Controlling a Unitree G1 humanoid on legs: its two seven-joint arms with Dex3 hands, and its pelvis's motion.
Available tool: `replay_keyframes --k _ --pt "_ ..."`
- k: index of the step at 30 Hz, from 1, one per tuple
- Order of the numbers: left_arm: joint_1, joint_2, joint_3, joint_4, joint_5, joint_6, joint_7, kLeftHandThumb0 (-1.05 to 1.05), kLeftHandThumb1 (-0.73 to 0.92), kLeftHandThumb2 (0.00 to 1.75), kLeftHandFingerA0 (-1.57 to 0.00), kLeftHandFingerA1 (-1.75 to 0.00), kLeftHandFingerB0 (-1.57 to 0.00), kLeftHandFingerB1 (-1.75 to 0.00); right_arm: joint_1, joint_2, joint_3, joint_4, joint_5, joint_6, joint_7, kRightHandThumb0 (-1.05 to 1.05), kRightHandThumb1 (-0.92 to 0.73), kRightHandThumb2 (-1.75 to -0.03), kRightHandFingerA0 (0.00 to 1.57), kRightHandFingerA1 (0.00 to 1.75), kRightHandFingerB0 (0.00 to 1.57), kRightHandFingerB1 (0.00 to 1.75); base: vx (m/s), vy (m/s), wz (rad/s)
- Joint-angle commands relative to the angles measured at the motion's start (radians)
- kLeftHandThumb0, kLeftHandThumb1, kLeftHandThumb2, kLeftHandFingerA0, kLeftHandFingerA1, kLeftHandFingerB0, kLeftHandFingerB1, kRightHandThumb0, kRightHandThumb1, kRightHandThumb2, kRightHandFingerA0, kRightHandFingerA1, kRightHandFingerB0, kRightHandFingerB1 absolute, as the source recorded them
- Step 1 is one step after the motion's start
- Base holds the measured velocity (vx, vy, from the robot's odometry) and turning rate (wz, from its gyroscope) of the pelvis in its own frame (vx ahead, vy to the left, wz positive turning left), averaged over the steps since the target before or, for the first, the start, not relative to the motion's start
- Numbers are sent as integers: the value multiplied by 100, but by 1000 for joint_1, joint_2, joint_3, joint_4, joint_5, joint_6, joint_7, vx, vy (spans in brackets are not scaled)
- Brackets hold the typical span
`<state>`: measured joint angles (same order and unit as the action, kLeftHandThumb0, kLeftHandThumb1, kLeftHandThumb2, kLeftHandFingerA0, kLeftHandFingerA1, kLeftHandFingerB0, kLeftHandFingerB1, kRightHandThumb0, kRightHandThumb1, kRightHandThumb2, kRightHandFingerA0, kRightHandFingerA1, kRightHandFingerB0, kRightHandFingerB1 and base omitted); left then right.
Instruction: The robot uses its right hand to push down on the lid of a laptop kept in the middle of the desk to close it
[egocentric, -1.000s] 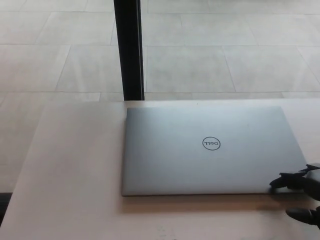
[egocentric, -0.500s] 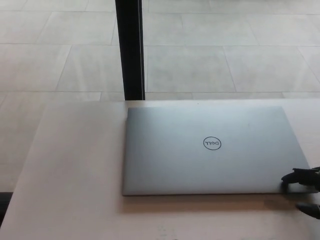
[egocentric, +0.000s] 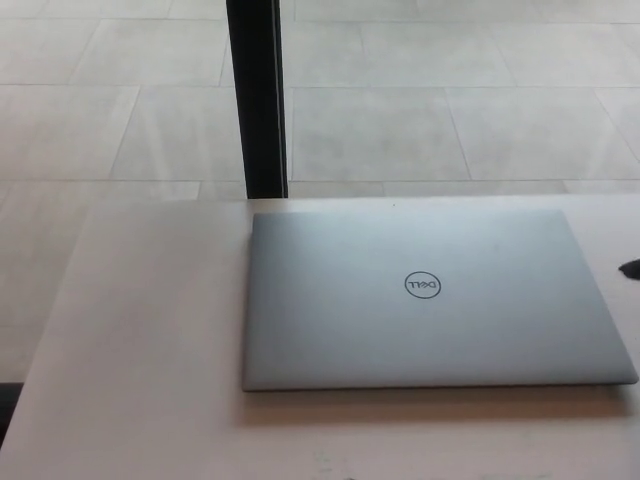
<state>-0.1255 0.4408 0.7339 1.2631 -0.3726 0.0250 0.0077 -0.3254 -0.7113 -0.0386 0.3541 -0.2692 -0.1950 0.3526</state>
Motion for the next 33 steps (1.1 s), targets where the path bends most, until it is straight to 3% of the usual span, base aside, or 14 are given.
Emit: replay_keyframes --k 1,6,7,8,9,13,14,18,19,21,23,25,29,33 --pt "2 41 -10 -1 -7 -6 11 -87 92 73 -52 -66 -46 -48 -1 -15 -528 -45 484 217 -15 -79 -92 -77 56 57 44 44 0 0 0" --pt "10 35 -13 -1 -3 -18 12 -81 74 115 -53 -71 -44 -59 -24 8 -814 -26 599 359 -163 -80 -92 -76 77 79 63 58 0 0 0" --pt "11 35 -13 -4 -4 -18 10 -86 92 73 -55 -69 -48 -49 -4 21 -911 -7 646 367 -207 -67 -76 -124 85 89 64 71 0 0 0" --pt "12 34 -12 -4 -4 -20 9 -86 92 73 -55 -69 -48 -50 10 34 -956 -11 662 376 -232 -80 -92 -77 86 92 65 70 0 0 0" --pt "13 33 -13 -7 -3 -21 12 -86 92 72 -55 -67 -47 -49 30 51 -999 11 653 342 -284 -68 -78 -123 89 93 66 76 0 0 0" --pt "8 35 -11 -1 -5 -19 5 -81 74 116 -51 -70 -41 -57 93 117 -1114 72 682 298 -380 -76 -92 -77 71 111 48 83 0 0 0" --pt "8 32 -6 0 -10 -19 11 -87 92 72 -56 -67 -48 -50 101 123 -1133 118 691 276 -394 -72 -81 -123 71 104 45 79 0 0 0" --pt "11 28 0 -1 -15 -19 13 -87 92 72 -55 -67 -48 -50 104 133 -1189 234 717 234 -435 -77 -92 -77 68 129 38 87 0 0 0" --pt "13 28 2 3 -18 -19 7 -83 74 115 -52 -70 -43 -58 145 155 -1228 352 771 186 -413 -83 -85 -124 64 119 32 79 0 0 0" --pt "14 27 6 2 -21 -23 11 -86 92 70 -55 -67 -50 -49 136 152 -1277 456 819 186 -427 -85 -92 -72 62 146 31 99 0 0 0" --pt "9 27 11 4 -26 -20 17 -86 92 71 -55 -68 -50 -51 134 157 -1314 544 852 178 -437 -86 -83 -123 78 128 31 81 0 0 0" --pt "11 26 11 5 -25 -22 15 -86 92 71 -55 -68 -50 -51 130 172 -1344 550 859 186 -488 -82 -92 -76 60 159 22 99 0 0 0" --pt "14 21 11 4 -26 -22 14 -85 92 71 -54 -65 -49 -49 123 174 -1381 552 853 219 -527 -84 -81 -121 85 132 49 104 0 0 0" --pt "12 13 7 1 -22 -28 14 -85 92 72 -51 -64 -46 -48 102 171 -1386 547 828 229 -497 -84 -92 -81 53 154 20 111 0 0 0"
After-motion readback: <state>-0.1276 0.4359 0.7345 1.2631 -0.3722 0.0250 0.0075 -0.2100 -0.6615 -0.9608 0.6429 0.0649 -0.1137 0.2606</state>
